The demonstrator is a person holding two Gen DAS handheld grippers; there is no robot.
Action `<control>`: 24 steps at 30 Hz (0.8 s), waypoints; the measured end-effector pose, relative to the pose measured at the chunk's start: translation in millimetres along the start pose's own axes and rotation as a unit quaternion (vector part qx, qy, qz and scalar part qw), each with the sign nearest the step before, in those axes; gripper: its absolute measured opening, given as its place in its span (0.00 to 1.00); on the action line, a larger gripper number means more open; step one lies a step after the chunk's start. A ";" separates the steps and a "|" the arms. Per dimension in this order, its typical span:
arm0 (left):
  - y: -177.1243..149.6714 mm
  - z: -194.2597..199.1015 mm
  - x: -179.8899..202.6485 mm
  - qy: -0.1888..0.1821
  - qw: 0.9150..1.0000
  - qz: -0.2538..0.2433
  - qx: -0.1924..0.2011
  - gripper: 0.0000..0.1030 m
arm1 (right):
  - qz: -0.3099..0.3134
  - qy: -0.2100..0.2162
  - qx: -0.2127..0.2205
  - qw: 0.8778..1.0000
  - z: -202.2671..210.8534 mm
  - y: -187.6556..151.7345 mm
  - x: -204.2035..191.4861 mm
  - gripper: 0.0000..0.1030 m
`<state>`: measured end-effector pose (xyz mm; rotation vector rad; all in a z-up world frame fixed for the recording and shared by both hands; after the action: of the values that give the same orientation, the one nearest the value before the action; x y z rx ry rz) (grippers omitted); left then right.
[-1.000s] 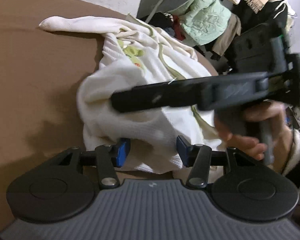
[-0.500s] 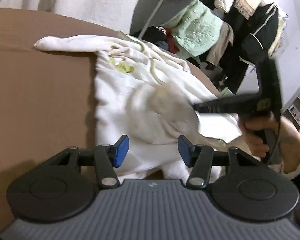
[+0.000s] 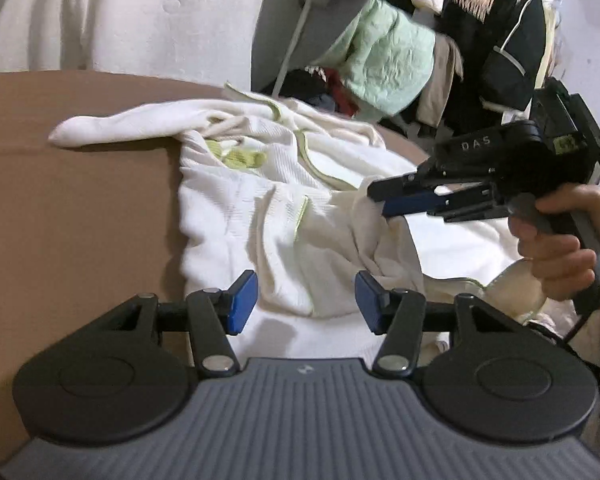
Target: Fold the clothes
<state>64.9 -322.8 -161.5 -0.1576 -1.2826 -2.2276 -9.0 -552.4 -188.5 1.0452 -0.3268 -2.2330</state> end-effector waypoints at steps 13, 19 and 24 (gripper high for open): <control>18.2 -52.0 10.8 0.092 0.993 0.044 -0.055 0.03 | 0.007 -0.010 0.005 1.000 8.9 10.0 13.7 0.51; 21.2 9.7 -5.4 0.140 0.989 0.048 0.016 0.02 | 0.049 -0.041 -0.002 0.998 -0.2 6.2 4.0 0.53; 25.5 65.4 -39.1 0.228 0.971 0.026 0.065 0.02 | 0.099 -0.064 -0.005 0.993 -11.5 -7.4 -15.0 0.54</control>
<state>99.8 -262.7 -121.3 0.3478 -1.1436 -1.9729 3.5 -536.5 -190.5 0.8283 -0.4533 -2.1228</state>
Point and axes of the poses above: each gripper's, at about its wrist camera, not at the fingertips, and z roughly against the way its jaws point, x to its right, y to its top, the point moved 2 cm from there along -z, roughly the way its jaws point
